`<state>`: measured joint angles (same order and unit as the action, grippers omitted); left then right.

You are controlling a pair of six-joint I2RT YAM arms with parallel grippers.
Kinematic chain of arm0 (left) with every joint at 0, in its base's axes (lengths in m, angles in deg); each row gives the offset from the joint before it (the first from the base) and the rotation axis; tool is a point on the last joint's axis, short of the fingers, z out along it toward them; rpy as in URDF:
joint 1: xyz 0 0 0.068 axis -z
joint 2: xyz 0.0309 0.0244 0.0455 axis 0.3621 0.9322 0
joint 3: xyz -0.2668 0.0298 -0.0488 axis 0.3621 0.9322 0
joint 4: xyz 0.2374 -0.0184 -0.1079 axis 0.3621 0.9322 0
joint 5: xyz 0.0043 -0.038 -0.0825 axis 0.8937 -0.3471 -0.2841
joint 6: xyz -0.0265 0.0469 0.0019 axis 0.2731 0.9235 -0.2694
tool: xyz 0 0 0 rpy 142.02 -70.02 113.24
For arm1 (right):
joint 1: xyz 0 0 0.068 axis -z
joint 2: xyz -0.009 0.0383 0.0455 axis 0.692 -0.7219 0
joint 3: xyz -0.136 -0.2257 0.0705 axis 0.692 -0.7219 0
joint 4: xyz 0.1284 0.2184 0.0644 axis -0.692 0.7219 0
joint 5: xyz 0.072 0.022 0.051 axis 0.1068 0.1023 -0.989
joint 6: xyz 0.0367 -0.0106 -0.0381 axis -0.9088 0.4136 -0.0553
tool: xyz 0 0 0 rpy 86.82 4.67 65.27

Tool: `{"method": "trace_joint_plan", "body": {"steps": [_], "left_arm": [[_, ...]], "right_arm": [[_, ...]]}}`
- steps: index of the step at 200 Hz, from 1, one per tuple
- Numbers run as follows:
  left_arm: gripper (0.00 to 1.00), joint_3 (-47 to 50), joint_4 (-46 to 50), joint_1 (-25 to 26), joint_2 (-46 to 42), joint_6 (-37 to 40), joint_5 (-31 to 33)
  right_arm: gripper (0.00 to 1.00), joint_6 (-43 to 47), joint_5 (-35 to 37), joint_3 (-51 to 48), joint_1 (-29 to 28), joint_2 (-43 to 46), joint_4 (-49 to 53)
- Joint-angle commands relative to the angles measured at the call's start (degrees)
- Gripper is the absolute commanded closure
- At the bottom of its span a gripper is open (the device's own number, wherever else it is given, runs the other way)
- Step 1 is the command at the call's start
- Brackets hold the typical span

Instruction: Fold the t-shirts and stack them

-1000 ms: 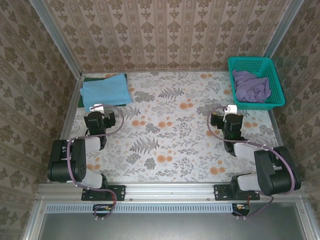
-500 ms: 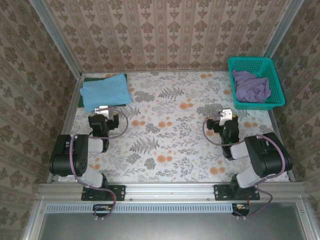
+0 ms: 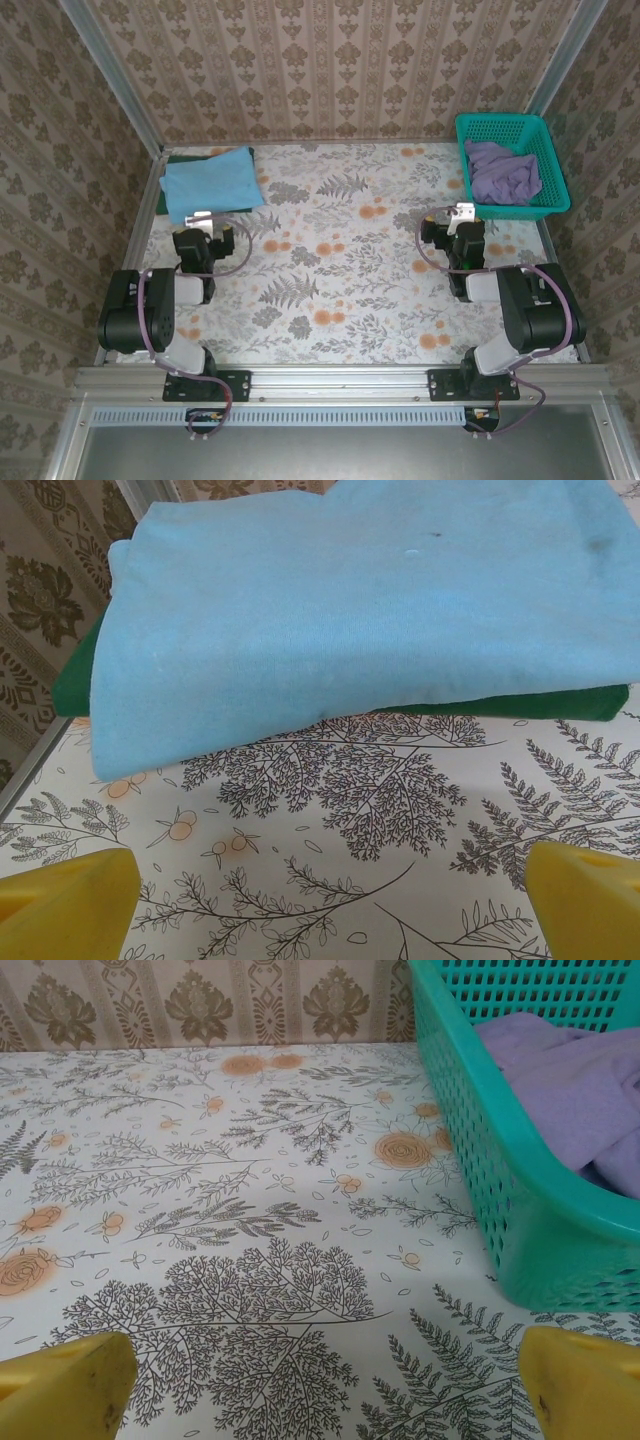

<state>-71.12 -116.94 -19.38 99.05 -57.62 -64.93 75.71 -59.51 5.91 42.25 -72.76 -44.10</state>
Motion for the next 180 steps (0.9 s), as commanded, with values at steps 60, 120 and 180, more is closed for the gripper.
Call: {"method": "trace_joint_plan", "body": {"steps": [60, 120, 180], "left_arm": [[0.0, -1.03, -1.1, 0.19, -0.34, -1.03, -0.64], [0.0, -1.03, -1.09, 0.26, -0.34, -1.05, -0.67], [0.0, -1.03, -1.1, 0.25, -0.35, -1.03, -0.67]], "right_arm": [[0.0, -0.65, -0.63, -0.02, -0.26, 0.39, 0.58], [0.0, -0.66, -0.62, -0.03, -0.26, 0.4, 0.51], [0.0, -1.01, -1.94, 0.42, 0.39, 0.31, 1.21]]}}
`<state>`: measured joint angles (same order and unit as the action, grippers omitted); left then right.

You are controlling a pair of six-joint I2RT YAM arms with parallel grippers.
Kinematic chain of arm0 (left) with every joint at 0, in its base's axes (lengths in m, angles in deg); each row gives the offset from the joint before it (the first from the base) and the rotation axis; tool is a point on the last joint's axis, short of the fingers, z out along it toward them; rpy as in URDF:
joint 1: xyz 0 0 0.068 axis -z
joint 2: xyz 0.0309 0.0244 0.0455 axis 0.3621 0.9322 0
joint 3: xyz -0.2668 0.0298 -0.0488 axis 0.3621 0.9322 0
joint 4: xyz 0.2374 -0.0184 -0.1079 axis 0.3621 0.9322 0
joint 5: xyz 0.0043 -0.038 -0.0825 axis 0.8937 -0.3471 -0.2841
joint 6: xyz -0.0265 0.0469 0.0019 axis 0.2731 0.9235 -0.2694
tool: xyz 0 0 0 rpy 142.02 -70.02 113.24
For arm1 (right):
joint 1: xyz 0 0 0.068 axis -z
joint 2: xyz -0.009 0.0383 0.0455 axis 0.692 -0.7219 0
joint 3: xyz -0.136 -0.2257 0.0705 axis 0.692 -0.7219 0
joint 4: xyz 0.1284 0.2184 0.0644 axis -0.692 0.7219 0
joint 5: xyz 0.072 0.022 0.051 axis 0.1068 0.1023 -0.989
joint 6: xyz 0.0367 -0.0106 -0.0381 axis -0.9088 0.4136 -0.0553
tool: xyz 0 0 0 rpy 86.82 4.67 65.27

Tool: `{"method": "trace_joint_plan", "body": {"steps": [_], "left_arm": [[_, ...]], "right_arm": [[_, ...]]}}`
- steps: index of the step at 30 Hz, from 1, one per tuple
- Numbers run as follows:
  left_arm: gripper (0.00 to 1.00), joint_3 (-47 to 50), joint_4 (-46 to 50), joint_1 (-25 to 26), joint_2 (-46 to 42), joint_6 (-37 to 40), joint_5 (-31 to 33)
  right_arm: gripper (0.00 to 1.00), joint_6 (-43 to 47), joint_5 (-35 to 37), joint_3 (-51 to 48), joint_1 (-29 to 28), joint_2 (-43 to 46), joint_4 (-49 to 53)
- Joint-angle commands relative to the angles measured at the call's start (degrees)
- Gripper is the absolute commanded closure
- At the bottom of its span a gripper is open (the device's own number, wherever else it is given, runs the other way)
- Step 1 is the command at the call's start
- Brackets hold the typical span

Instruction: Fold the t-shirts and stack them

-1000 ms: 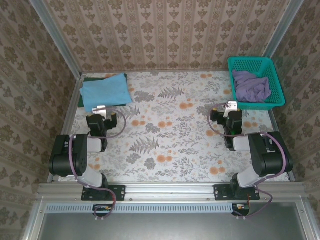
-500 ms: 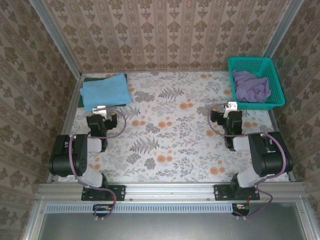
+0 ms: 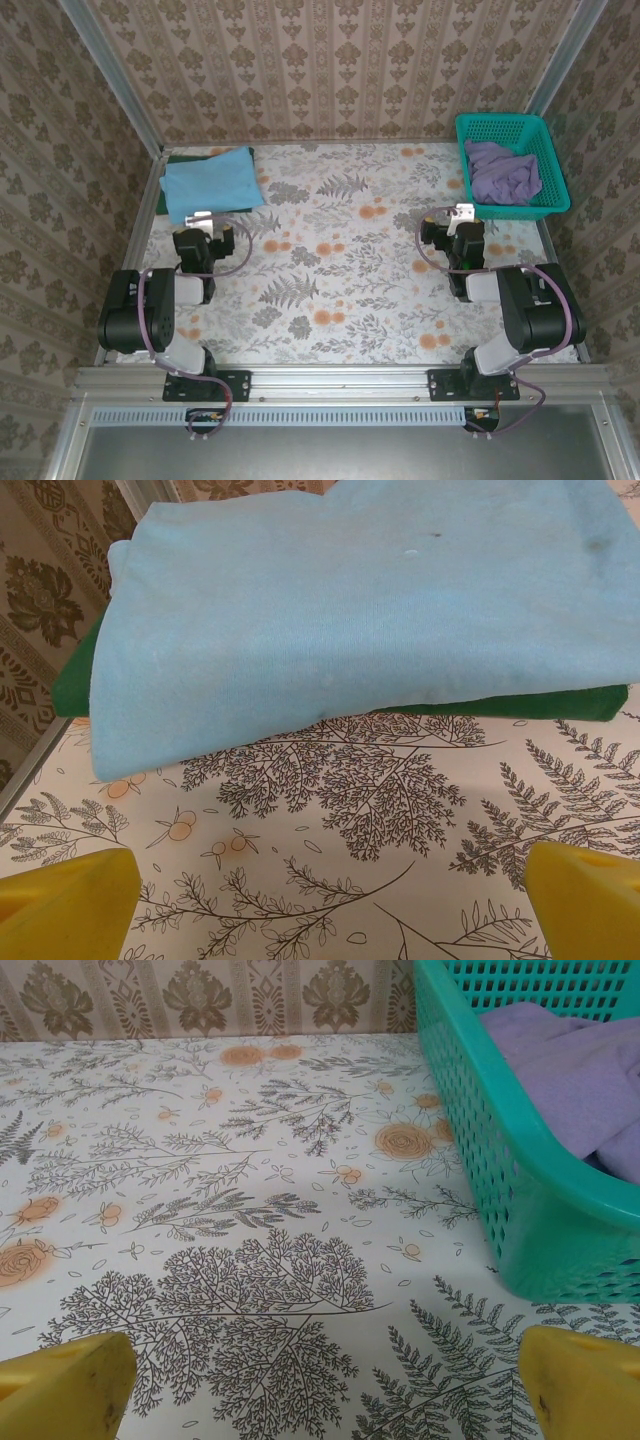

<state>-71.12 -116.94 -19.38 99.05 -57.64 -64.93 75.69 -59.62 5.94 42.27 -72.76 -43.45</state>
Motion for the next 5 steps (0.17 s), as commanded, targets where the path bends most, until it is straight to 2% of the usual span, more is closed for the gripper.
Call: {"method": "trace_joint_plan", "body": {"steps": [1, 5], "left_arm": [[0.0, -1.03, -1.06, 0.21, -0.39, -1.01, -0.67], [0.0, -1.03, -1.03, 0.26, -0.4, -1.01, -0.66]], "right_arm": [[0.0, -0.99, -1.83, 0.4, 0.37, 0.29, 0.55], [0.0, -0.91, -1.92, 0.09, 0.33, 0.43, 0.16]]}}
